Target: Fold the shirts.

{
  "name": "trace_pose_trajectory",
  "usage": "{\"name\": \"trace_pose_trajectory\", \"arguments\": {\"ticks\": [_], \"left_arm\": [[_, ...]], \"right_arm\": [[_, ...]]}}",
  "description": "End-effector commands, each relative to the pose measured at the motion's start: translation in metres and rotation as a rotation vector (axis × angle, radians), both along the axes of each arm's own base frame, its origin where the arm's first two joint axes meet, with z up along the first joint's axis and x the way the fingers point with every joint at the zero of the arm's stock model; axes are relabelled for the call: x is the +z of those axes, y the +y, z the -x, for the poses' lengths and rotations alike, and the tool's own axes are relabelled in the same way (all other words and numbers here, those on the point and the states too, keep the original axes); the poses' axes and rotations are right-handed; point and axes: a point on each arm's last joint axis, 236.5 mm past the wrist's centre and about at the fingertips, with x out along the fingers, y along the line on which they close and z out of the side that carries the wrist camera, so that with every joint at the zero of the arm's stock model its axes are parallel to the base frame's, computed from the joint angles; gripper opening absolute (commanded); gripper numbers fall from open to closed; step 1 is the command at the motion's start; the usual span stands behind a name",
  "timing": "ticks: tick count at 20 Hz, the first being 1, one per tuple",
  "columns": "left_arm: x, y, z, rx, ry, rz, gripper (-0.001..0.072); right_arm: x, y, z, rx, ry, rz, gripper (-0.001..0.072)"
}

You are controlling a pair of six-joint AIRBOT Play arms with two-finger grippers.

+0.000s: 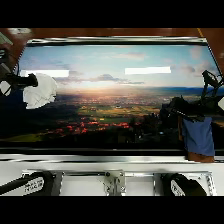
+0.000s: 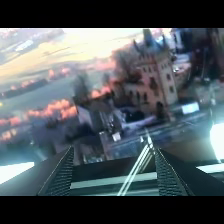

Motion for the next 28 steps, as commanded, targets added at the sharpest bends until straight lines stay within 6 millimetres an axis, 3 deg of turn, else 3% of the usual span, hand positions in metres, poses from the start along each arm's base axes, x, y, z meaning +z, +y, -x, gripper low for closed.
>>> {"name": "trace_pose_trajectory", "arguments": {"ticks": [1,5,9,13,17,18,19,20,21,23,25,28], "left_arm": [[-0.014,0.057,-0.017,0.092,-0.069,-0.007,0.0696],[-0.072,0.073,-0.039,0.110,0.073,0.014,0.0715],[-0.119,0.070,-0.062,0.115,0.199,0.062,0.0716],[-0.159,0.059,-0.062,0.130,0.336,0.159,0.0716],[-0.185,0.030,-0.048,0.120,0.449,0.302,0.0713],[-0.189,0.027,-0.044,0.112,0.473,0.312,0.0641],[-0.191,0.025,-0.040,0.111,0.492,0.316,0.0372],[-0.189,0.025,-0.038,0.112,0.498,0.318,0.0088],[-0.185,0.024,-0.036,0.111,0.502,0.319,0.0048],[-0.158,0.014,-0.039,0.096,0.472,0.341,0.0047],[-0.111,0.002,-0.045,0.062,0.392,0.321,0.0046],[-0.001,-0.032,-0.043,-0.065,0.209,0.233,0.0046]], "right_arm": [[0.001,0.000,-0.002,-0.007,-0.006,-0.004,0.0628],[0.001,0.002,-0.002,-0.025,-0.001,-0.022,0.0629],[0.003,0.008,-0.002,-0.028,-0.002,-0.050,0.0629],[0.003,0.006,-0.004,-0.030,-0.009,-0.044,0.0629],[0.005,0.005,-0.009,-0.037,-0.034,-0.039,0.0629],[0.006,0.005,-0.011,-0.039,-0.045,-0.040,0.0629],[0.006,0.004,-0.012,-0.040,-0.047,-0.040,0.0629],[0.006,0.004,-0.012,-0.039,-0.046,-0.039,0.0628],[0.006,0.004,-0.012,-0.040,-0.046,-0.039,0.0628],[0.006,0.004,-0.012,-0.039,-0.046,-0.039,0.0628],[0.007,0.004,-0.013,-0.039,-0.051,-0.038,0.0628],[0.014,0.002,-0.027,-0.015,-0.128,-0.018,0.0628]]}}
